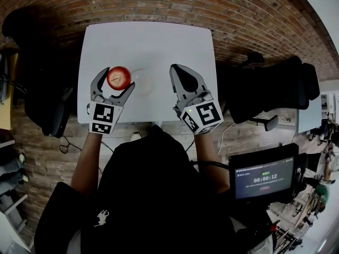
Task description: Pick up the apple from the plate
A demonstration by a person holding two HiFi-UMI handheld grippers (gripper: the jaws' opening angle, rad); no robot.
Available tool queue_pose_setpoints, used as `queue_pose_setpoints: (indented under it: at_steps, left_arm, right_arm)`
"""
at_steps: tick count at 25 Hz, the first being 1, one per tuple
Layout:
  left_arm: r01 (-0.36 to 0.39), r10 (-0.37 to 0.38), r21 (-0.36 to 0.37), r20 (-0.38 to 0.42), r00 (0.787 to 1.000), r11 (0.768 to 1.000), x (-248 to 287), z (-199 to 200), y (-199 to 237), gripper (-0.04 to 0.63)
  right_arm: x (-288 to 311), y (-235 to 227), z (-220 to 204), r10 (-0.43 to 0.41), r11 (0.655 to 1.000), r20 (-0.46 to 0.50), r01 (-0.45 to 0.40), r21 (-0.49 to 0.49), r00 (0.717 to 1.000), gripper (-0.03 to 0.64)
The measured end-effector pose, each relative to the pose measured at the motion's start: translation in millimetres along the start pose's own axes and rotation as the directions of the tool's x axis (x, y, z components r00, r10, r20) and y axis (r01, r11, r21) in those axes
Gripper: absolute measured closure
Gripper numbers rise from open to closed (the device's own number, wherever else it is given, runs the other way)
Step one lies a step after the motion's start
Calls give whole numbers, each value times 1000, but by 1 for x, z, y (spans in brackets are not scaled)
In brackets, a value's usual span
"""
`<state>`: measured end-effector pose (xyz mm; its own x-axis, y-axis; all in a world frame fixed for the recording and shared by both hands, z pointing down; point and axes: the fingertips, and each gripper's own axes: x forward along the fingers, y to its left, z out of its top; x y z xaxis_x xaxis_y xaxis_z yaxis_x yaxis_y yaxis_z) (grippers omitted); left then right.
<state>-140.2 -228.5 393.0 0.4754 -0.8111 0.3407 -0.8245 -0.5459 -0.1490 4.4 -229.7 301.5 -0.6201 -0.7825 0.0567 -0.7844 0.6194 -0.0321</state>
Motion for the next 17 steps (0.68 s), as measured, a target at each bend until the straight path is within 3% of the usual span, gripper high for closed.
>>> queue_pose_setpoints:
  at_steps: [17]
  left_arm:
    - [26,-26,7,6,1000,1000,6,-2,-9,186]
  right_arm:
    - [-2,-2,-3,-11,1000,-14,11,-27,1000,614]
